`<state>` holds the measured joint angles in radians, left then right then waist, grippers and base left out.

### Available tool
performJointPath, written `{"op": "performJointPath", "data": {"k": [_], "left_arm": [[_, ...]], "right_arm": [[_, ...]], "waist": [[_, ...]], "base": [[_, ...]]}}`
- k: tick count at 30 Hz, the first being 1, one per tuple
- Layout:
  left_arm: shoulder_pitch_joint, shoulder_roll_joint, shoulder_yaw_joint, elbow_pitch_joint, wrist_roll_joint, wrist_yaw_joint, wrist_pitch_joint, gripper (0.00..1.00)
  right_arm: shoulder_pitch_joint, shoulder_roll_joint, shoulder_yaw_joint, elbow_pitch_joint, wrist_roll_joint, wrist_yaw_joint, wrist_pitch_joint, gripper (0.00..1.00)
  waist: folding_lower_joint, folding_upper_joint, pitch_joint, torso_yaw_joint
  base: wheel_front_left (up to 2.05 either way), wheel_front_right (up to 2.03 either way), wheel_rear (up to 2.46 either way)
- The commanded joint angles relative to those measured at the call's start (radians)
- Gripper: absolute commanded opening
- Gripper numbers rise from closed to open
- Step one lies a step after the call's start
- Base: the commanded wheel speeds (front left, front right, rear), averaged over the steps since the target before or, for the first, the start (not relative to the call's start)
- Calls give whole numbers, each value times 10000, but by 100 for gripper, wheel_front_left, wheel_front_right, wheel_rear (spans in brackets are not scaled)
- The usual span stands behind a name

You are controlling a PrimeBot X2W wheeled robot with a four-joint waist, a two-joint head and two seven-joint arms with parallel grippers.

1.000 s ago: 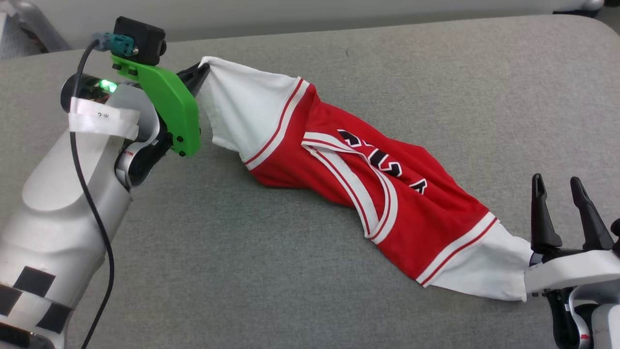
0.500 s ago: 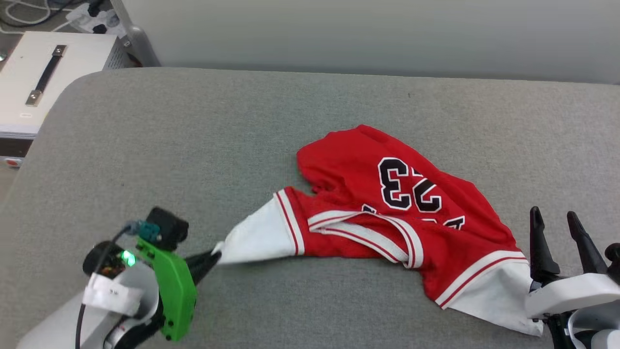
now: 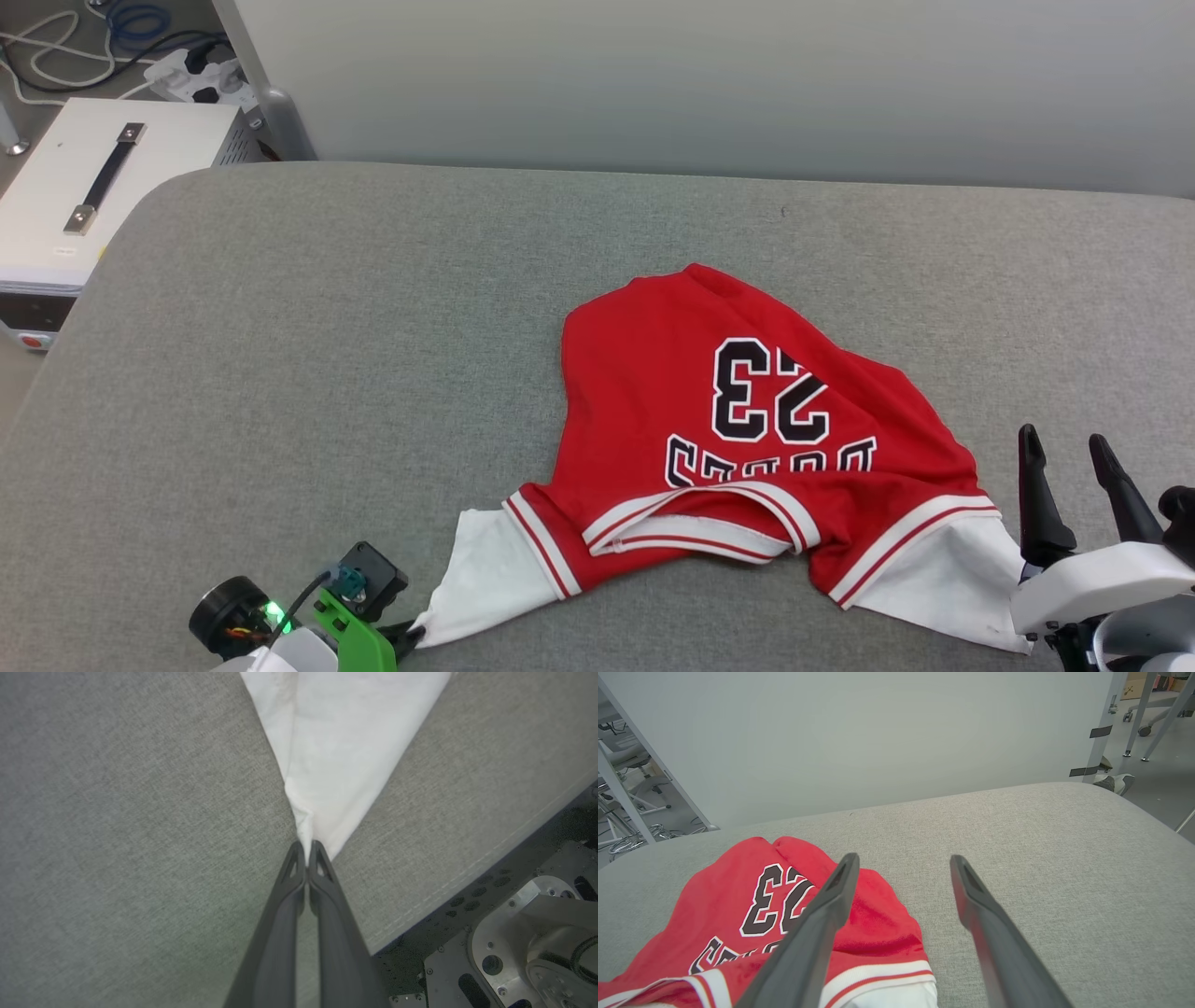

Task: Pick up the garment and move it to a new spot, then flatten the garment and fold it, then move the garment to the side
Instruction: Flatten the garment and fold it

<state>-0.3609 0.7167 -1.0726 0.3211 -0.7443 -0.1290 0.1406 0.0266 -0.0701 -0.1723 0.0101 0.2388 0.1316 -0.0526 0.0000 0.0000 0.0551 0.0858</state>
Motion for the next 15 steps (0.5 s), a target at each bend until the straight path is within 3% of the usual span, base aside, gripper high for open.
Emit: {"op": "performJointPath", "data": {"k": [1, 2, 9, 15], "left_arm": [[-181, -177, -17, 240, 58, -16, -129, 1], [-212, -283, 6, 430, 40, -15, -228, 100], [-486, -655, 618, 819, -232, 225, -1277, 100], [-665, -1082, 1926, 183, -694, 1053, -3256, 100]], "right_arm": [[144, 29, -12, -24, -79, -9, 45, 100], [157, 35, -14, -32, -85, -9, 72, 100], [223, 64, -73, -139, -93, -9, 180, 100], [322, 56, -75, -307, -66, -9, 257, 100]], "waist": [[0, 0, -37, -6], [0, 0, -59, -8], [0, 0, -196, 75], [0, 0, -366, 277]], "base": [[0, 0, 0], [0, 0, 0], [0, 0, 0], [0, 0, 0]]}}
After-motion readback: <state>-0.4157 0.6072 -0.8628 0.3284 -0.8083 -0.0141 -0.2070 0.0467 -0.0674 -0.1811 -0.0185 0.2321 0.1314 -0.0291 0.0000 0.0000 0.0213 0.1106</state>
